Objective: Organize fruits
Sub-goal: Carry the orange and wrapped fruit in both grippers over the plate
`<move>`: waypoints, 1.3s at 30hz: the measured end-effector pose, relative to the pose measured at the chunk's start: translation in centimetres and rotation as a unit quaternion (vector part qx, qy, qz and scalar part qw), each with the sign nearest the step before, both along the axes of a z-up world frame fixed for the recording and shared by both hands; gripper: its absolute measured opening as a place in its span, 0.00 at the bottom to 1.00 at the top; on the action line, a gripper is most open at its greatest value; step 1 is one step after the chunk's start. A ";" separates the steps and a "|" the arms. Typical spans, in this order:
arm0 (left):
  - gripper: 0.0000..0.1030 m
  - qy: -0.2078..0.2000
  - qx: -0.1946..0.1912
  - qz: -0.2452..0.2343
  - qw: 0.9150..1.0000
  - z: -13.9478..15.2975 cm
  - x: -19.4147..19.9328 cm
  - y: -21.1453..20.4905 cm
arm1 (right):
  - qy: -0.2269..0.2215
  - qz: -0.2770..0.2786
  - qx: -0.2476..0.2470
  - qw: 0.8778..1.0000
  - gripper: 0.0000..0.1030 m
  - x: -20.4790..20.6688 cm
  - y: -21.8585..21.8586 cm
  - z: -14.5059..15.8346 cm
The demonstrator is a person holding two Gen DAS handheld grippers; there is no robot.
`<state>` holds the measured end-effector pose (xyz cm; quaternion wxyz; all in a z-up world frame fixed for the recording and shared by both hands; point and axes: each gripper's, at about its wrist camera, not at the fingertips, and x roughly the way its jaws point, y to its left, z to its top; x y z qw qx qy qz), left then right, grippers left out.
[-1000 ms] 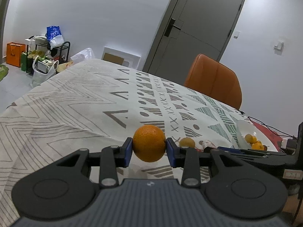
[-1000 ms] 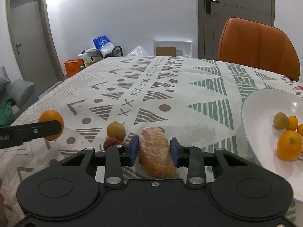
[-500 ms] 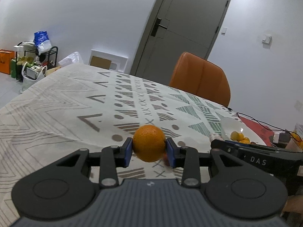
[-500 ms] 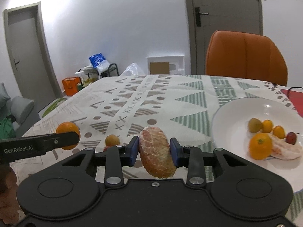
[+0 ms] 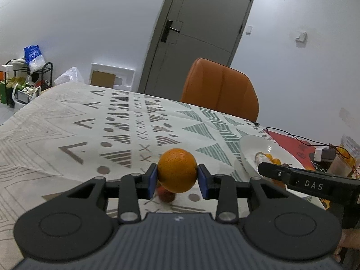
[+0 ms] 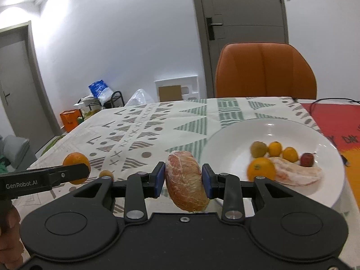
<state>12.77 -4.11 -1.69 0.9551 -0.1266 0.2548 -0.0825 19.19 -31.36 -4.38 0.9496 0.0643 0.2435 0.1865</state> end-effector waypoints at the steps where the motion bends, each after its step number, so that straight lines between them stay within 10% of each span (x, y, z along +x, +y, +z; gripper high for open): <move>1: 0.35 0.000 0.001 -0.003 1.000 0.1 0.1 -0.3 | -0.001 -0.004 0.001 1.000 0.32 -0.1 -0.4 0.0; 39: 0.35 -0.024 0.051 -0.100 0.993 2.1 2.3 -11.0 | -0.016 -0.104 0.043 0.994 0.37 -2.0 -11.0 -0.9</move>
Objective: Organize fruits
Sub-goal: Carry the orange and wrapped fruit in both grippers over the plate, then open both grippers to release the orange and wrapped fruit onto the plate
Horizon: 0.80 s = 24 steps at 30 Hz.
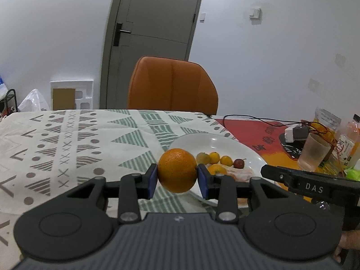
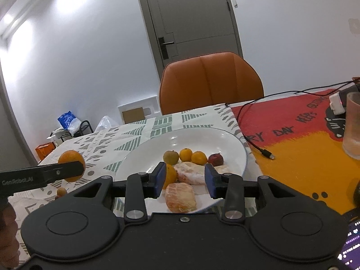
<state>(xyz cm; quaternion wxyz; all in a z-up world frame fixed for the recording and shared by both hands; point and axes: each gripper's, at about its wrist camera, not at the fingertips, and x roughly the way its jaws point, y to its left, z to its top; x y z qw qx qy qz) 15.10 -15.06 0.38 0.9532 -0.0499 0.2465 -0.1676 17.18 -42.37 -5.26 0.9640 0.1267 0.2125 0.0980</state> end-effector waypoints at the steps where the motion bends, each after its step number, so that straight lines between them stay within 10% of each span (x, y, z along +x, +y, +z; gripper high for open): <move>1: 0.35 0.000 0.001 -0.003 1.000 0.0 0.1 -0.3 | 0.000 -0.001 0.002 1.000 0.37 -0.1 -0.2 0.0; 16: 0.35 -0.006 0.013 -0.032 0.999 1.2 1.4 -3.9 | -0.002 -0.015 0.026 1.000 0.38 -1.0 -2.5 0.0; 24: 0.58 -0.018 0.023 -0.015 0.999 1.9 0.9 -3.7 | 0.000 -0.013 0.032 0.999 0.42 -1.2 -2.6 -0.2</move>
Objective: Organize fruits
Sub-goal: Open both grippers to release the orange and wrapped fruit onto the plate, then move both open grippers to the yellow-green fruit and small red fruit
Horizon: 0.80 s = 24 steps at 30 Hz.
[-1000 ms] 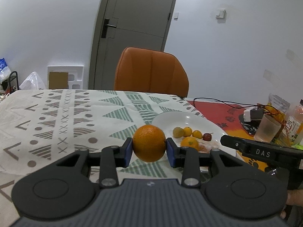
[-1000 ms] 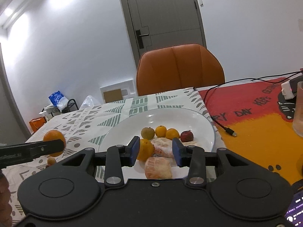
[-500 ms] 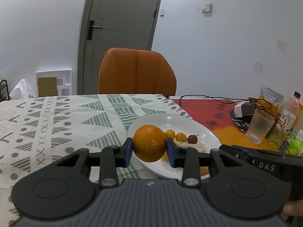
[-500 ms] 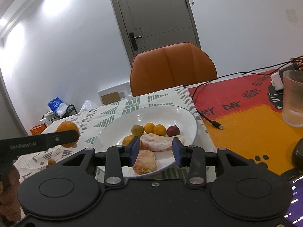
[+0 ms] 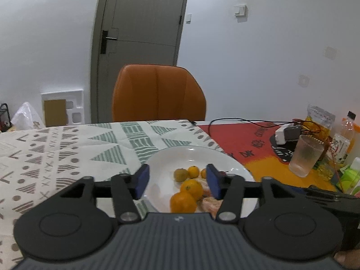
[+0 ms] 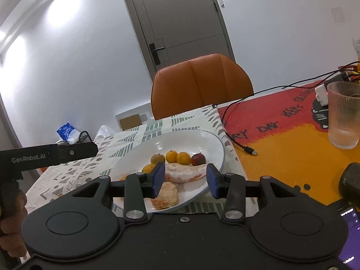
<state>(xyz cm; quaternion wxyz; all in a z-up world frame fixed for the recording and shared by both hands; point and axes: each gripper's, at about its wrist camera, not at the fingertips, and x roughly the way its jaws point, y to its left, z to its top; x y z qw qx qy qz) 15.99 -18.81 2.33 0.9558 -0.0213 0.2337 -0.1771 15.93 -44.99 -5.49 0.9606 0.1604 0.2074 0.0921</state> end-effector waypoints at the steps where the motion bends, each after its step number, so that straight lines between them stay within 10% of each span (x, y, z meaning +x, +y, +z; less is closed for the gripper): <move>1: 0.64 -0.002 0.005 0.005 1.000 0.0 -0.2 0.2 | 0.000 0.001 0.000 1.000 0.43 0.0 0.1 0.0; 24: 0.84 -0.013 -0.003 0.103 0.995 0.8 -3.4 9.8 | -0.008 0.069 -0.009 0.998 0.61 0.2 7.5 0.9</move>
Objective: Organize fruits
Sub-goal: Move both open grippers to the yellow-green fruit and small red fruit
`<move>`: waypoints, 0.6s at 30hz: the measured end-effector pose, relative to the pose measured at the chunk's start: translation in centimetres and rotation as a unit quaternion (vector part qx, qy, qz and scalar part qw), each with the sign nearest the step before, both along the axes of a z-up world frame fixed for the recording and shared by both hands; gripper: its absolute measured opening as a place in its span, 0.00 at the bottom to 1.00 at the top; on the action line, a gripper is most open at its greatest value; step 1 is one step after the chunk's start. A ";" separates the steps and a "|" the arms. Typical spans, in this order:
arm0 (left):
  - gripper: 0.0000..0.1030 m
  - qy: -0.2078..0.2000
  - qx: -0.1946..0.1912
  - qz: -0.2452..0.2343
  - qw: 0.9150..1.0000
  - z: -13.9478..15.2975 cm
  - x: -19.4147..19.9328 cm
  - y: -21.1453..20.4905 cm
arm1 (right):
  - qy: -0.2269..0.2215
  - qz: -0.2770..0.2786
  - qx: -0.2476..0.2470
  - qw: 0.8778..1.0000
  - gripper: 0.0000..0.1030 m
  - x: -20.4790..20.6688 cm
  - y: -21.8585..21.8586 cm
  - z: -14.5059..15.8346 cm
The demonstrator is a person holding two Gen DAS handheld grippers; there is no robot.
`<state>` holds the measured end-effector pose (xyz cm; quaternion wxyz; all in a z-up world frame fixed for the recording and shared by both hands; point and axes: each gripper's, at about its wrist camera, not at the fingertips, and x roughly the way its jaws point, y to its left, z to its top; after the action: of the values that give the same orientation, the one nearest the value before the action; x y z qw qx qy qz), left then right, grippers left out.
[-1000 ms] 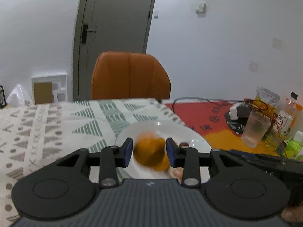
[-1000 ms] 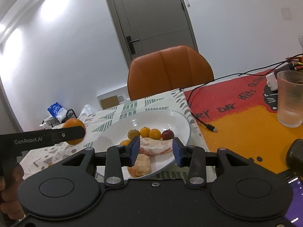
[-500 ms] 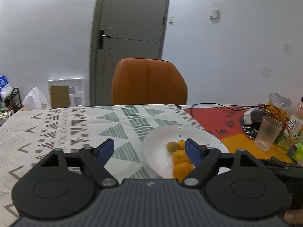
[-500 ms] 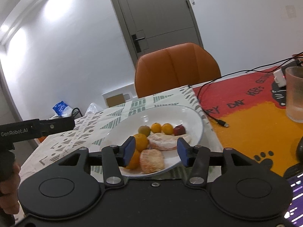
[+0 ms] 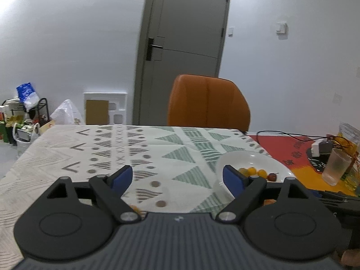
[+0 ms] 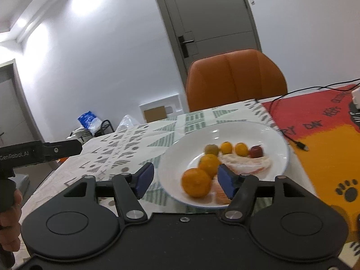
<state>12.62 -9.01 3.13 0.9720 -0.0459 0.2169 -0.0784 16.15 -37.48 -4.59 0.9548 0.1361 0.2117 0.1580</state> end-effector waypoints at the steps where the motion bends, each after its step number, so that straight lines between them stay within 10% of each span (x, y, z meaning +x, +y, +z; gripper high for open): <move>1: 0.84 0.000 0.001 0.005 1.000 0.0 -0.2 0.5 | 0.000 0.004 -0.001 1.000 0.61 0.0 0.4 0.0; 18: 0.85 0.010 -0.015 0.058 0.998 -1.0 -1.2 6.2 | 0.000 0.052 -0.016 0.998 0.71 0.5 5.9 0.5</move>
<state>11.38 -2.84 2.15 0.9719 -0.0734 0.2222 -0.0242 16.62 -31.62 -4.09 0.9472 0.1096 0.2214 0.2043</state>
